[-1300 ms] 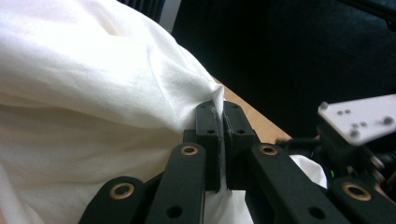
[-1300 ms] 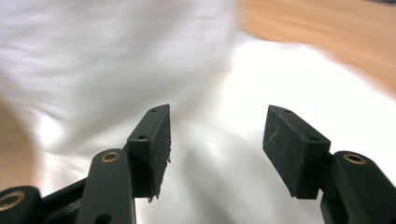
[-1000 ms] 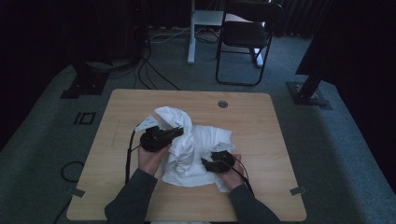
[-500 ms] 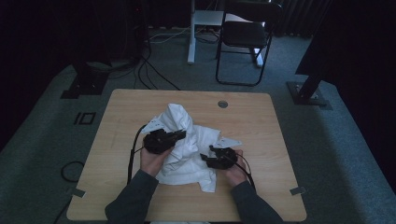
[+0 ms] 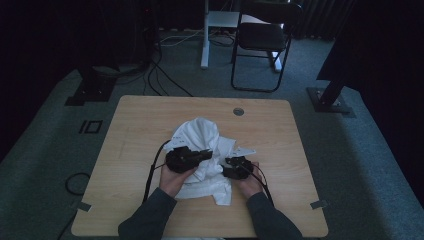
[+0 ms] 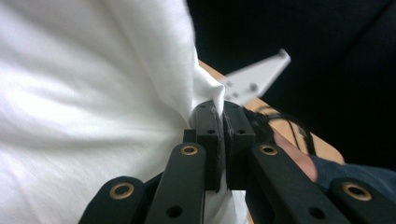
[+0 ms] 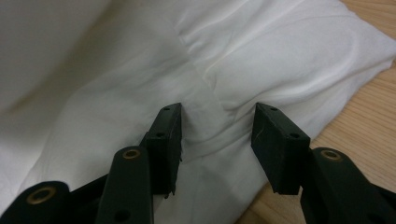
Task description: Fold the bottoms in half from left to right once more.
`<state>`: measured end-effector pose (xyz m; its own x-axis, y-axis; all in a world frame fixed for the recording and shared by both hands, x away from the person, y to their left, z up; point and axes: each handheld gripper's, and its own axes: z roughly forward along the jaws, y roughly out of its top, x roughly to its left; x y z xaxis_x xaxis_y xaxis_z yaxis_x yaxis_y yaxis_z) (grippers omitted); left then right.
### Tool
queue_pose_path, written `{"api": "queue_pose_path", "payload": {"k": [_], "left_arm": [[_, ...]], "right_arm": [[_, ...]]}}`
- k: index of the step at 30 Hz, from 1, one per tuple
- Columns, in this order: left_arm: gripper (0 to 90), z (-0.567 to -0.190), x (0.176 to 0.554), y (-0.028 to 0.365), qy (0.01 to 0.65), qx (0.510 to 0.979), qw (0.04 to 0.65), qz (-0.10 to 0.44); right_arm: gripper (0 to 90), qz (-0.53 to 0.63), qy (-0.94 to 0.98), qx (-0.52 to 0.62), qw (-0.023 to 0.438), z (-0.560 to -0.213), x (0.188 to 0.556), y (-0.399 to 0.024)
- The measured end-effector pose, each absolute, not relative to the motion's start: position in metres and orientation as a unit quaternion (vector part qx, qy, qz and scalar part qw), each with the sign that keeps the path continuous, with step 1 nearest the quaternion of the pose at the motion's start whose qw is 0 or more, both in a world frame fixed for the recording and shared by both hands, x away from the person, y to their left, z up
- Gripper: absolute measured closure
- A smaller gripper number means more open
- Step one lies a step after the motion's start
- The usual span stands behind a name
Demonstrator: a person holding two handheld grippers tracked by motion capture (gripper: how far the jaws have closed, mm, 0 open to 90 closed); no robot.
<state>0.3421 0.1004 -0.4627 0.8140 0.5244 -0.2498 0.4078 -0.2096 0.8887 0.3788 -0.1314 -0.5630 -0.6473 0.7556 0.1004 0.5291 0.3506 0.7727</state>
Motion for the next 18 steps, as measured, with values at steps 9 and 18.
{"api": "queue_pose_path", "payload": {"k": [9,18], "left_arm": [[87.3,-0.511,0.359,0.085,0.329,0.797,0.507,0.020],[86.8,-0.529,0.360,0.069,0.329,0.811,0.483,0.019]], "right_arm": [[47.3,0.419,0.792,0.421,0.140,-0.551,0.379,-0.159],[35.3,0.504,0.760,0.368,0.179,-0.498,0.359,-0.179]]}}
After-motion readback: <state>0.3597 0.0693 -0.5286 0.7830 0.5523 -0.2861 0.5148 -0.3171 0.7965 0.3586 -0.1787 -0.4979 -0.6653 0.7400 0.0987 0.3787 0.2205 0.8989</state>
